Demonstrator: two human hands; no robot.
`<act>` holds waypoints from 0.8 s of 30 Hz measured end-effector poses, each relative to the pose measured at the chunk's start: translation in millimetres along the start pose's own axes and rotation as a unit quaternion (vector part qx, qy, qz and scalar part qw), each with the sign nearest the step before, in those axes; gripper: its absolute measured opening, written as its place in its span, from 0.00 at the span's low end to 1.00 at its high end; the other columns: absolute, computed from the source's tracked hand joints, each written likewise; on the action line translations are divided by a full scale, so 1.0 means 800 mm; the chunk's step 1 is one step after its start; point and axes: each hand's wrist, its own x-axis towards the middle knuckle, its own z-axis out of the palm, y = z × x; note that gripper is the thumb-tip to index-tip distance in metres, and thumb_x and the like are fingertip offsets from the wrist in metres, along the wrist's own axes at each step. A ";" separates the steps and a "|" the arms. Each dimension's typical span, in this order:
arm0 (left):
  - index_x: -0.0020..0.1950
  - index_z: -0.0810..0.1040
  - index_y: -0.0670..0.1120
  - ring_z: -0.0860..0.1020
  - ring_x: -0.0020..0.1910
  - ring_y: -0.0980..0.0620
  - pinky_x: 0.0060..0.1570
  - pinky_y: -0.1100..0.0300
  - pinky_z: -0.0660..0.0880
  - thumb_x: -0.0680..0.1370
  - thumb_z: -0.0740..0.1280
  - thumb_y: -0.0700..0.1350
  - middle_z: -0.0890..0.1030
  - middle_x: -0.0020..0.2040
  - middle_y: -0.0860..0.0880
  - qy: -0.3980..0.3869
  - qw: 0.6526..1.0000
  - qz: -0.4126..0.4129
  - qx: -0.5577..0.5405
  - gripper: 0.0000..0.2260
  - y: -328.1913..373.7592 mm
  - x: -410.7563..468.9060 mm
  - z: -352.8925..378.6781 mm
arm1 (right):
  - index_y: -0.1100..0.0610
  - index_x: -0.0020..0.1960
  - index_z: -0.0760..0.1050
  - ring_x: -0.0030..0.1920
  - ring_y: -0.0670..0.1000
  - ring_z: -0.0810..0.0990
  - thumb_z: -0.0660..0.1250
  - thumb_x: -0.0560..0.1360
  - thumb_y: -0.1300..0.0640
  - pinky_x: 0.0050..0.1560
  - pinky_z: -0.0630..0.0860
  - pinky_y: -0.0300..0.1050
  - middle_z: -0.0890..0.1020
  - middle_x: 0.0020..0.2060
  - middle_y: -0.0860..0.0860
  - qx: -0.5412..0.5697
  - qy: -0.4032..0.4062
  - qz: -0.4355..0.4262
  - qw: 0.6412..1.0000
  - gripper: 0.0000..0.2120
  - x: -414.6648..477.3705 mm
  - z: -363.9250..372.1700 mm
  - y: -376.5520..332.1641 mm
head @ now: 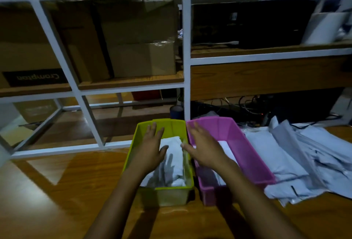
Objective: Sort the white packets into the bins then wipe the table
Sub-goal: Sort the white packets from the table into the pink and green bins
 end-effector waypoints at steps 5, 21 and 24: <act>0.73 0.66 0.48 0.48 0.78 0.51 0.71 0.56 0.52 0.78 0.59 0.55 0.58 0.78 0.47 0.115 0.988 0.060 -0.088 0.25 0.121 -0.096 0.027 | 0.46 0.77 0.55 0.76 0.52 0.54 0.63 0.78 0.43 0.72 0.60 0.52 0.54 0.78 0.48 0.026 0.109 0.024 0.993 0.31 -0.152 -0.051 0.045; 0.65 0.75 0.45 0.55 0.77 0.45 0.70 0.51 0.59 0.78 0.62 0.48 0.69 0.72 0.44 0.065 0.978 0.163 -0.111 0.17 0.391 -0.197 0.161 | 0.49 0.75 0.62 0.74 0.52 0.57 0.59 0.77 0.44 0.68 0.62 0.48 0.59 0.76 0.47 0.025 0.215 0.136 0.967 0.27 -0.447 -0.144 0.219; 0.66 0.75 0.46 0.55 0.77 0.46 0.69 0.50 0.60 0.78 0.63 0.48 0.68 0.73 0.45 0.057 0.978 0.171 -0.105 0.17 0.416 -0.174 0.176 | 0.50 0.75 0.63 0.74 0.50 0.57 0.62 0.79 0.47 0.67 0.59 0.44 0.59 0.76 0.47 0.025 0.224 0.143 0.964 0.25 -0.452 -0.163 0.252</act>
